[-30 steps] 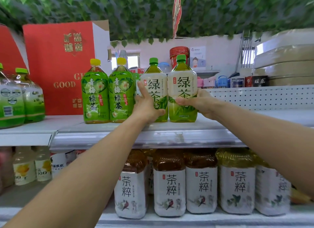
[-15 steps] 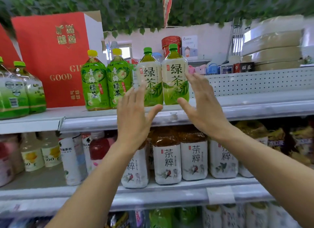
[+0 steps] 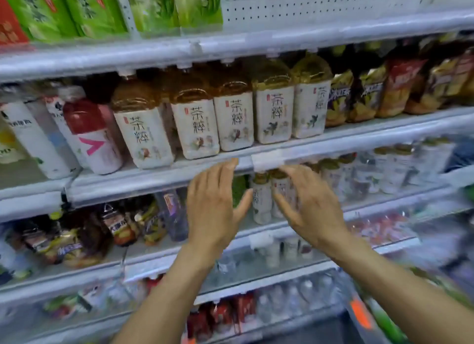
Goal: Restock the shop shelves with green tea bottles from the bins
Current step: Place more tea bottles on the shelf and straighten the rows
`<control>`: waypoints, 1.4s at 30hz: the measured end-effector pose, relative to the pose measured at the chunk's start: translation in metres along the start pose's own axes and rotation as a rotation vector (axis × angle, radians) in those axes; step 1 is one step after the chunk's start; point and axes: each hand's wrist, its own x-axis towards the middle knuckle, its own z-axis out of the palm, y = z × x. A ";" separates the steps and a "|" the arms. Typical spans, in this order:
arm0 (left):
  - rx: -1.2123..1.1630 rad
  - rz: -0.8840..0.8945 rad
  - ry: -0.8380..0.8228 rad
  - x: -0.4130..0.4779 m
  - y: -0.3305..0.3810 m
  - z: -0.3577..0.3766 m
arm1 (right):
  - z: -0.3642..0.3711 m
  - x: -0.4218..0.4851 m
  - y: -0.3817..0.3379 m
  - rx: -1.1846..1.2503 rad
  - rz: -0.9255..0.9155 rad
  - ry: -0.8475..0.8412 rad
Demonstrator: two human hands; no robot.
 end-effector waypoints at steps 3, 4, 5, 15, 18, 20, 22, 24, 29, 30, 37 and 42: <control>-0.046 -0.036 -0.125 -0.017 0.028 0.035 | -0.007 -0.032 0.040 -0.044 0.078 -0.121; -0.069 -0.051 -0.179 -0.022 0.040 0.049 | -0.010 -0.041 0.057 -0.060 0.118 -0.155; -0.095 -0.066 -0.235 -0.028 0.053 0.064 | -0.014 -0.050 0.077 -0.065 0.162 -0.187; -0.561 -0.476 -0.669 -0.112 0.216 0.237 | -0.057 -0.154 0.326 -0.056 0.538 -0.490; -0.676 -0.706 -0.755 -0.140 0.261 0.293 | -0.051 -0.191 0.390 -0.040 0.653 -0.602; -0.704 -0.839 -0.818 -0.160 0.280 0.331 | -0.038 -0.219 0.426 -0.030 0.712 -0.684; -0.720 -0.945 -0.869 -0.182 0.293 0.368 | -0.021 -0.248 0.454 -0.016 0.757 -0.753; -0.720 -1.021 -0.928 -0.204 0.302 0.406 | 0.000 -0.279 0.477 0.029 0.824 -0.779; -0.676 -1.059 -1.068 -0.239 0.318 0.495 | 0.061 -0.340 0.519 0.104 1.010 -0.879; -0.657 -1.028 -1.065 -0.243 0.320 0.510 | 0.074 -0.346 0.526 0.100 1.016 -0.896; -0.440 -0.898 -1.045 -0.255 0.338 0.592 | 0.142 -0.354 0.558 0.031 0.988 -0.994; -0.231 -0.882 -1.158 -0.263 0.349 0.617 | 0.160 -0.353 0.556 -0.233 0.823 -1.092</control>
